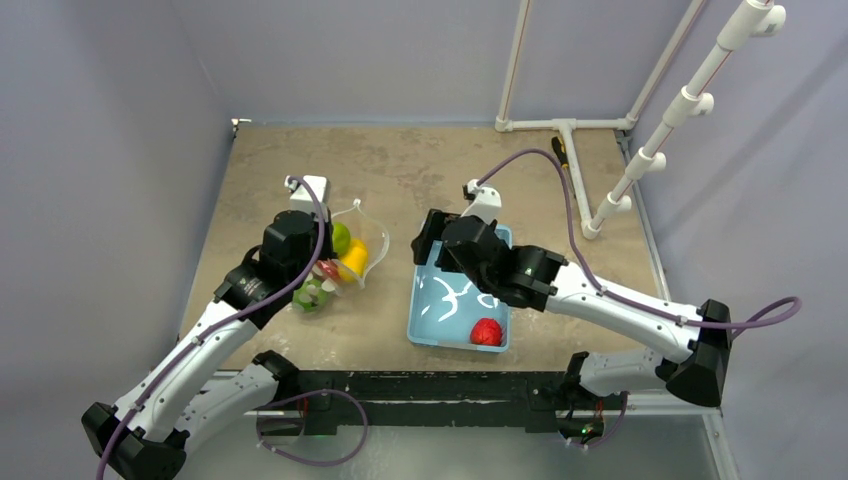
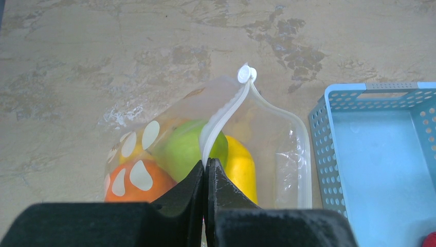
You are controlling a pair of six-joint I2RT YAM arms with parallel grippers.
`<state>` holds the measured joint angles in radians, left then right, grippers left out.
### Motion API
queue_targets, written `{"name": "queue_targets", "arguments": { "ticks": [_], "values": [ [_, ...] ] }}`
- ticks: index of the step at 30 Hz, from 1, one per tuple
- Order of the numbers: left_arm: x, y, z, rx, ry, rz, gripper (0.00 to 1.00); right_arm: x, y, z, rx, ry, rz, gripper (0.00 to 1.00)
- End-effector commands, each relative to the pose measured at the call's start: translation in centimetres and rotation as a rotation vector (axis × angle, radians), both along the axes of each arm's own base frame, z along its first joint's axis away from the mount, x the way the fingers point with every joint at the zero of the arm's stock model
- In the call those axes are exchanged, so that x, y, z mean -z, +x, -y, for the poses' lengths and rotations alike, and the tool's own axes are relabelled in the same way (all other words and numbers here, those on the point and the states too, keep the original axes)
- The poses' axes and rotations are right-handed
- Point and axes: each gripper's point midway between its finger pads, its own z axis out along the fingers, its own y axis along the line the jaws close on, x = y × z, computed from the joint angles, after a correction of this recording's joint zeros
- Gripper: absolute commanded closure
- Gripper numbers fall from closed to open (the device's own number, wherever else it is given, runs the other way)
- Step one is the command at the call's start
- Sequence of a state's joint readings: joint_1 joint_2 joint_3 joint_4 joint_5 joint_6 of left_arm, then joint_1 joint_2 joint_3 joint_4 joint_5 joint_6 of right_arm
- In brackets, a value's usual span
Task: Place the food in the zip-top bag and seal the zipper
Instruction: Move the bin to the center of the board.
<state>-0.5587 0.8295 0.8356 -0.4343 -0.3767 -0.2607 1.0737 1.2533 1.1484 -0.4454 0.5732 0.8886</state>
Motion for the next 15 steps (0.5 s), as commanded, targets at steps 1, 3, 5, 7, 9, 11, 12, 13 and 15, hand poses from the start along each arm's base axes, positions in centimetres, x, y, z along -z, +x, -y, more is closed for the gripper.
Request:
{"name": "queue_targets", "arguments": {
  "ticks": [1,3,5,7,9,11,12,13,15],
  "values": [
    [-0.6,0.3,0.4,0.006,-0.020,0.028,1.00,3.1,-2.6,1.6,-0.007,-0.048,-0.150,0.13],
    [-0.6,0.3,0.4,0.007,-0.021,0.026,1.00,4.7,-3.5,2.1,-0.009,-0.083,-0.215,0.15],
    [-0.6,0.3,0.5,0.009,-0.021,0.027,1.00,6.1,-4.4,2.5,-0.021,-0.114,-0.265,0.18],
    [-0.7,0.3,0.5,0.011,-0.023,0.028,1.00,7.3,-5.3,2.7,-0.043,-0.131,-0.307,0.20],
    [-0.7,0.3,0.5,0.013,-0.023,0.027,1.00,8.3,-6.2,2.9,-0.071,-0.136,-0.342,0.23],
    [-0.7,0.3,0.5,0.014,-0.025,0.028,1.00,8.9,-7.1,2.9,-0.111,-0.132,-0.370,0.25],
    [-0.8,0.3,0.6,0.015,-0.026,0.029,1.00,9.2,-7.7,2.9,-0.135,-0.126,-0.388,0.26],
    [-0.7,0.3,0.6,0.015,-0.026,0.028,1.00,9.4,-8.1,3.0,-0.151,-0.125,-0.399,0.28],
    [-0.8,0.3,0.6,0.017,-0.027,0.029,1.00,9.8,-8.8,3.3,-0.165,-0.131,-0.421,0.28]
  ]
}}
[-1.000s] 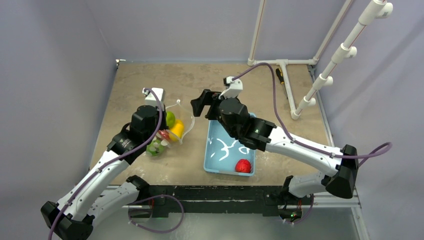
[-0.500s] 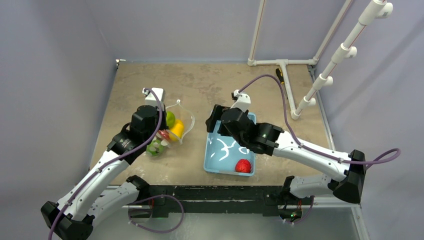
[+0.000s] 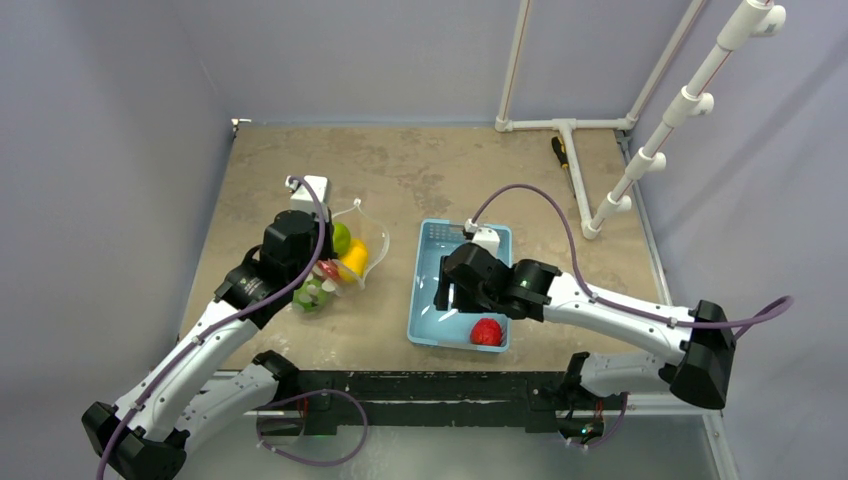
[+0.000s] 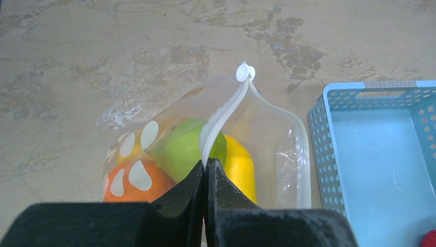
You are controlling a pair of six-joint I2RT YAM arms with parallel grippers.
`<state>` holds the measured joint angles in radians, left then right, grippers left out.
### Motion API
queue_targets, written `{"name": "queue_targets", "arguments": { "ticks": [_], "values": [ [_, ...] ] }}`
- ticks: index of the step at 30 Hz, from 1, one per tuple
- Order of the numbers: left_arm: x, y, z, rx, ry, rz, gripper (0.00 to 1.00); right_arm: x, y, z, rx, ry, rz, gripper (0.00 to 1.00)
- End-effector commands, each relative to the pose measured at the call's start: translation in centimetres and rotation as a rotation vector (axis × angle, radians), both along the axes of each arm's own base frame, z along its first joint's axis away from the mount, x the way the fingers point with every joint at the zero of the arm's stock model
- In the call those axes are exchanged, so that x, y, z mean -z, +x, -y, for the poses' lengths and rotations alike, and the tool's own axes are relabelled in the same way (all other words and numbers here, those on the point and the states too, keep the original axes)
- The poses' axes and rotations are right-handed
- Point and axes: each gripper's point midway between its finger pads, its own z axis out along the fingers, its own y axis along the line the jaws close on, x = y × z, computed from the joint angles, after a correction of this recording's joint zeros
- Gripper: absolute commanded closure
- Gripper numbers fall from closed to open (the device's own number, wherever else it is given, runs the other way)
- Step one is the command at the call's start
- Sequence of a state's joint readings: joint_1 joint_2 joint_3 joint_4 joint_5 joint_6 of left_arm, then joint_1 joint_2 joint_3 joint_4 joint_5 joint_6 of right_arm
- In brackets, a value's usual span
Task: Place the food in the zip-top bag and seal the zipper
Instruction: Move the bin to the center of the board.
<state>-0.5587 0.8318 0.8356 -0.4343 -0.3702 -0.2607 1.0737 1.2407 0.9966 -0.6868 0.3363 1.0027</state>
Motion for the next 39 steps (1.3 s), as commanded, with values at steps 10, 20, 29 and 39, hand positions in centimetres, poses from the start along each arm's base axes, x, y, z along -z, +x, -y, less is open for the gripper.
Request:
{"name": "queue_targets", "arguments": {
  "ticks": [10,20,29,39],
  "values": [
    [-0.8,0.2,0.6,0.015,-0.029,0.030,1.00,1.6,-3.2,2.1,0.001,-0.015,-0.131,0.29],
    [-0.8,0.2,1.0,0.037,-0.041,0.027,1.00,4.3,-2.7,2.4,0.057,-0.104,-0.159,0.28],
    [-1.1,0.0,1.2,0.047,-0.052,0.033,1.00,3.7,-1.0,-0.3,0.053,-0.077,-0.127,0.28],
    [-1.2,0.0,1.1,0.041,-0.055,0.038,1.00,5.5,1.5,-3.9,0.032,-0.085,-0.089,0.33]
  ]
}}
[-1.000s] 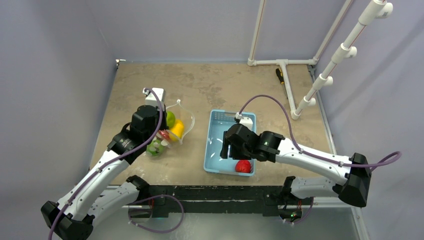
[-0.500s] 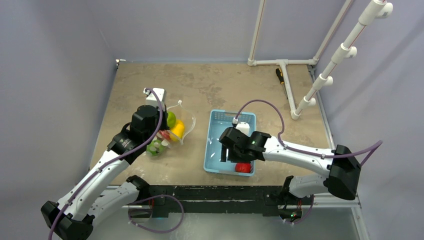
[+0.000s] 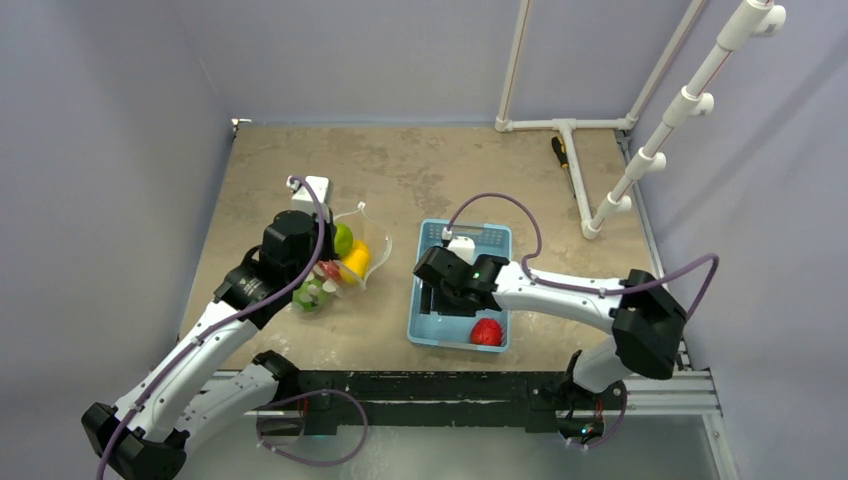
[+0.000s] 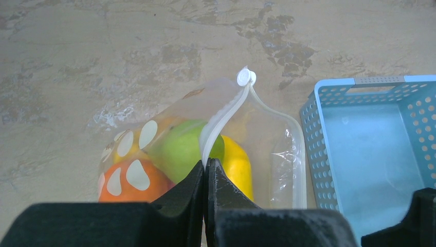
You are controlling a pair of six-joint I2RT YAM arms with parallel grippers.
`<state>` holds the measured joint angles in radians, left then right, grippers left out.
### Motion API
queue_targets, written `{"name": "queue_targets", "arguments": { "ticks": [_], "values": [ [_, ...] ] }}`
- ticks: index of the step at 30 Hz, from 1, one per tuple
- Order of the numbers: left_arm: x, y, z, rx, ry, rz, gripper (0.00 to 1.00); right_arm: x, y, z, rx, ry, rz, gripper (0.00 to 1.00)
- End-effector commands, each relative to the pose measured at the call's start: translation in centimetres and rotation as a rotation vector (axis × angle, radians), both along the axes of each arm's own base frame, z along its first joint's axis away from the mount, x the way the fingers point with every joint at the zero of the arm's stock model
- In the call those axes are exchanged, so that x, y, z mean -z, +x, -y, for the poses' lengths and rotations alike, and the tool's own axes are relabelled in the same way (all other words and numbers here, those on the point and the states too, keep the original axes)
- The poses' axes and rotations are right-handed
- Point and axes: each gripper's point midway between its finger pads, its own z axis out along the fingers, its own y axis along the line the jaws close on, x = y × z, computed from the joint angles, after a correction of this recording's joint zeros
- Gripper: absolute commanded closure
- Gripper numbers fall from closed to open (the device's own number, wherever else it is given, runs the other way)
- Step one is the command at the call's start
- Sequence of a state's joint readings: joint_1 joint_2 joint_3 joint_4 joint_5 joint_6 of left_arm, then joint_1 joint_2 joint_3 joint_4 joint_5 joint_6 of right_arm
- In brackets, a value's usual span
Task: Place the food in the zip-top bag and seal the zipper
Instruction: Move the bin to the center of the board.
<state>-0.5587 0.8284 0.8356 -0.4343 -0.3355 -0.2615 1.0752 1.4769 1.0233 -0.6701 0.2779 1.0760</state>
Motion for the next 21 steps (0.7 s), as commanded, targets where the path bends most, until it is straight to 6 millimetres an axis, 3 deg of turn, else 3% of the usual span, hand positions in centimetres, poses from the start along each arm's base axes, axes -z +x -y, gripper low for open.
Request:
{"name": "queue_targets", "arguments": {
  "ticks": [1,6,16,21],
  "values": [
    [-1.2,0.2,0.5,0.009,-0.039,0.042,1.00,-0.3,2.2,-2.2,0.005,0.017,0.076,0.34],
    [-1.1,0.2,0.3,0.002,-0.036,0.042,1.00,0.2,3.5,-3.8,0.001,0.006,0.098,0.37],
    [-1.2,0.2,0.1,-0.010,-0.032,0.043,1.00,-0.5,8.2,-7.3,0.024,0.026,0.209,0.37],
    [-1.3,0.1,-0.3,-0.029,-0.029,0.048,1.00,-1.6,9.9,-7.7,0.033,0.035,0.243,0.37]
  ]
}}
